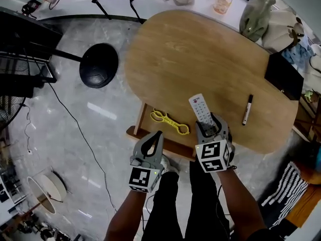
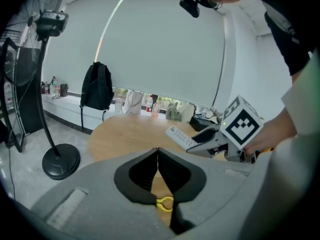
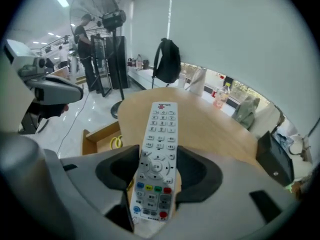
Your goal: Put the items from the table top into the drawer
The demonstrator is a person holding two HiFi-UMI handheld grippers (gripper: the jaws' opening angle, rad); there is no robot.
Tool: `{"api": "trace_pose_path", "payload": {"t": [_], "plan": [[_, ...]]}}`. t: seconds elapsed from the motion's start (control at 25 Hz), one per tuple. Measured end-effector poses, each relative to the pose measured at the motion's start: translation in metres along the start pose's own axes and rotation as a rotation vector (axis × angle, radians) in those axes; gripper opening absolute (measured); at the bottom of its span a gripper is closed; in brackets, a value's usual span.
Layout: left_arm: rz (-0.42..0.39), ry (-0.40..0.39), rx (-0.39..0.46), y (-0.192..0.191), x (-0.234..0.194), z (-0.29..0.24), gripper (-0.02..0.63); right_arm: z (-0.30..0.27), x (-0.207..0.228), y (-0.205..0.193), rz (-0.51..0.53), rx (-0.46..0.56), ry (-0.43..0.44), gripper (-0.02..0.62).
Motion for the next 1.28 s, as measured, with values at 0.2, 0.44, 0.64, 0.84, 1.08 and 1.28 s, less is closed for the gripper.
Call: {"api": "trace_pose_path", "payload": {"t": [0.2,0.44,0.64,0.84,1.08,1.28], "plan": [[0.052,0.055,0.01,-0.02,-0.026,0.038,0.018,-0.001,-0.073,-0.004,0.099,0.01,0.116,0.235],[0.097,0.112,0.051,-0.037,-0.051,0.071,0.018,-0.018,-0.126,-0.011,0.233,-0.013,0.188,0.234],[0.133,0.15,0.056,-0.066,-0.065,0.095,0.018,-0.055,-0.164,-0.031,0.356,-0.06,0.246,0.235],[0.172,0.172,0.023,-0.108,-0.072,0.116,0.018,-0.104,-0.195,-0.064,0.45,-0.161,0.299,0.233],[0.229,0.202,0.046,-0.13,-0.083,0.122,0.018,-0.143,-0.223,-0.082,0.488,-0.206,0.363,0.233],[0.228,0.204,0.06,-0.135,-0.089,0.123,0.018,-0.158,-0.239,-0.086,0.534,-0.219,0.38,0.233]]}}
Point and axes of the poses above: the fingertips, and each gripper's own axes: z backward along the fingers, x to its right, y out of its top, the point moved 4 cm from there along z, backward along the fingers, and after that the axes turned 2 degrees about z, right-handed, at the moved point
